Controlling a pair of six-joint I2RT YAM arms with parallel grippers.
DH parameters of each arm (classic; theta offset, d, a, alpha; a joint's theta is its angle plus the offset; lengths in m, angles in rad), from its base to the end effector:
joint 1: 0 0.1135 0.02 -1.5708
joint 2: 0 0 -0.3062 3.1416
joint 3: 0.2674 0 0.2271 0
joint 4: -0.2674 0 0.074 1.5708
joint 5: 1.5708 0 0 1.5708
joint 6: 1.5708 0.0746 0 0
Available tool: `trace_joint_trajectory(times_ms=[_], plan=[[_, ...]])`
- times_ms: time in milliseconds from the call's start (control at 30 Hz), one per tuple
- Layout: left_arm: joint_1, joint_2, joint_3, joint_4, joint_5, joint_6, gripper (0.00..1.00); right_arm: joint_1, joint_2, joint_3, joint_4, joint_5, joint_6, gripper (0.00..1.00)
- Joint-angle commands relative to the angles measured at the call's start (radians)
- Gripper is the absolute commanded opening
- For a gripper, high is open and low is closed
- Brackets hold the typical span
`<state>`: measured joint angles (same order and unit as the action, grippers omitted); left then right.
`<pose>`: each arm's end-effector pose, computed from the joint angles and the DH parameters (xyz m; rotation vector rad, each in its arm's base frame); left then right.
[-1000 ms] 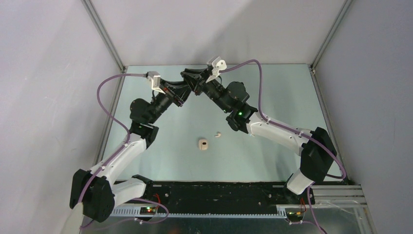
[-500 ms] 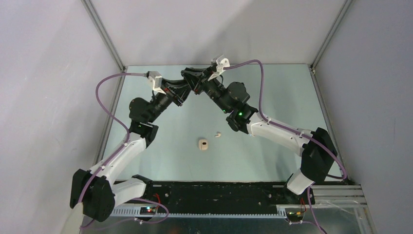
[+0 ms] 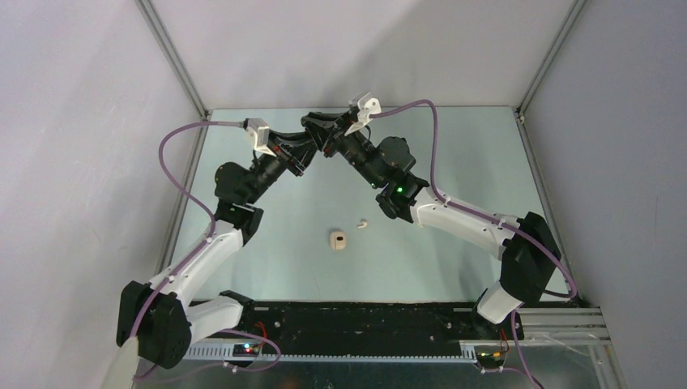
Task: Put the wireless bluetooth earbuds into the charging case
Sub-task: Place the left earbud in the left side groove of the charging case.
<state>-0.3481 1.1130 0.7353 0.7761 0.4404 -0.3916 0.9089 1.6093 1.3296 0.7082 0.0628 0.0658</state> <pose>0.2155 -0.1120 0.4181 0.3770 1.2044 -0.9006 0.2458 0.3078 0.4784 -0.4303 1.1007 0.8275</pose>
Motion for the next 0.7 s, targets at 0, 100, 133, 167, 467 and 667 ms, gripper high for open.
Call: trace_joint_trajectory(times_ms=[0, 100, 133, 167, 467, 667], plan=[[0.01, -0.021, 0.07, 0.076, -0.031, 0.005, 0.0, -0.002, -0.011, -0.011, 0.001, -0.008, -0.027, 0.24], [0.012, -0.019, 0.07, 0.074, -0.035, -0.001, 0.0, -0.003, -0.014, -0.012, 0.002, -0.016, -0.025, 0.25], [0.011, -0.019, 0.07, 0.073, -0.038, -0.005, 0.0, -0.004, -0.016, -0.012, 0.003, -0.018, -0.027, 0.27], [0.012, -0.019, 0.071, 0.073, -0.04, -0.007, 0.0, -0.004, -0.016, -0.012, 0.002, -0.026, -0.03, 0.29], [0.015, -0.018, 0.069, 0.068, -0.049, -0.018, 0.0, -0.004, -0.022, -0.012, -0.009, -0.078, -0.045, 0.38], [0.015, -0.019, 0.057, 0.074, -0.004, 0.003, 0.0, -0.007, -0.011, 0.005, -0.004, -0.076, -0.047, 0.31]])
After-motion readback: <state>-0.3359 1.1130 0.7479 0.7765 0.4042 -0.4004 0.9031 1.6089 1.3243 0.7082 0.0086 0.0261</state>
